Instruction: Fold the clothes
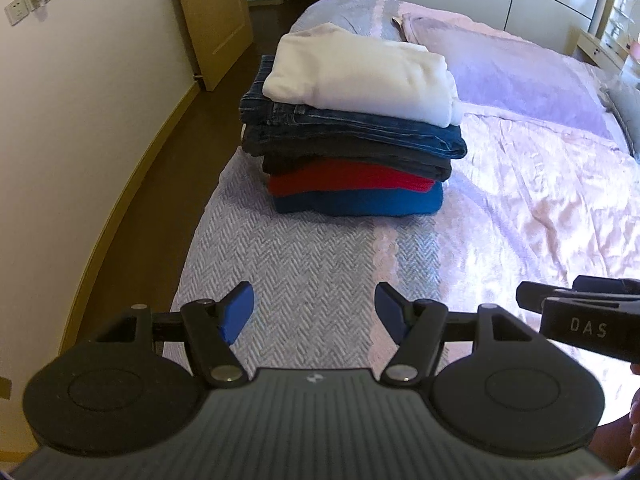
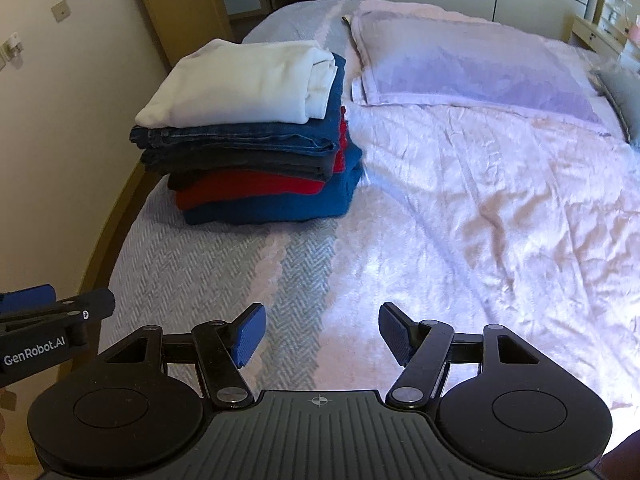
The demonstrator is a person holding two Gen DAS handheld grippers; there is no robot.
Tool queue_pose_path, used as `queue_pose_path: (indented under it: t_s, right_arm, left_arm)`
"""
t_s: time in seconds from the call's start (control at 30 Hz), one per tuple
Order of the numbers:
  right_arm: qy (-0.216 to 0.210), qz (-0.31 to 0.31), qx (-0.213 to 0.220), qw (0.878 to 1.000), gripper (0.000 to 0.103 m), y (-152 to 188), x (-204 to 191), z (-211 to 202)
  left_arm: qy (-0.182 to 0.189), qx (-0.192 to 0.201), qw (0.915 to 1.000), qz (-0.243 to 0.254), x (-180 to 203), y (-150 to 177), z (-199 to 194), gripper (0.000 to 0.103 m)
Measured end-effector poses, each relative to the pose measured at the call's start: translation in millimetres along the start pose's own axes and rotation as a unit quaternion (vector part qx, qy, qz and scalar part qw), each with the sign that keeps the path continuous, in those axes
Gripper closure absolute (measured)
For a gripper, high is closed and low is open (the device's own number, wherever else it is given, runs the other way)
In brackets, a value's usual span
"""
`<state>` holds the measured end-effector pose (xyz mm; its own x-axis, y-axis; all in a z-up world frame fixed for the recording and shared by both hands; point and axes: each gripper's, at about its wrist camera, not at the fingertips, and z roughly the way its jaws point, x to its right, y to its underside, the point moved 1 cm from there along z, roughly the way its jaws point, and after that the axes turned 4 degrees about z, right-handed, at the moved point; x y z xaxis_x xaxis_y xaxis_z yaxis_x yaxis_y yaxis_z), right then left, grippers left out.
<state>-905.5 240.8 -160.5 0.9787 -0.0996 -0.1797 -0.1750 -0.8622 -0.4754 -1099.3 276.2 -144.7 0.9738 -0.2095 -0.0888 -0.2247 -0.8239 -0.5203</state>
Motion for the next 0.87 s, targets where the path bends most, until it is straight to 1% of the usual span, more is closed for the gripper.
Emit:
queue_pose_path:
  t_s: [0.27,0.63,0.87]
  right_arm:
    - [0.005,0.016,-0.006,1.0,0.037,-16,-3,17]
    - [0.01,0.009,-0.008,1.0,0.037,-40,-7,39]
    - [0.011,0.007,-0.013,1.0,0.037,-53,-9,54]
  left_arm:
    - [0.009,-0.005,0.9999,0.012,-4,-18,20,0.039]
    - [0.015,-0.002,0.9998,0.012,-6,-43,47,0.039]
    - [0.012,0.004,0.9998,0.012,-10,-57,61,0.039]
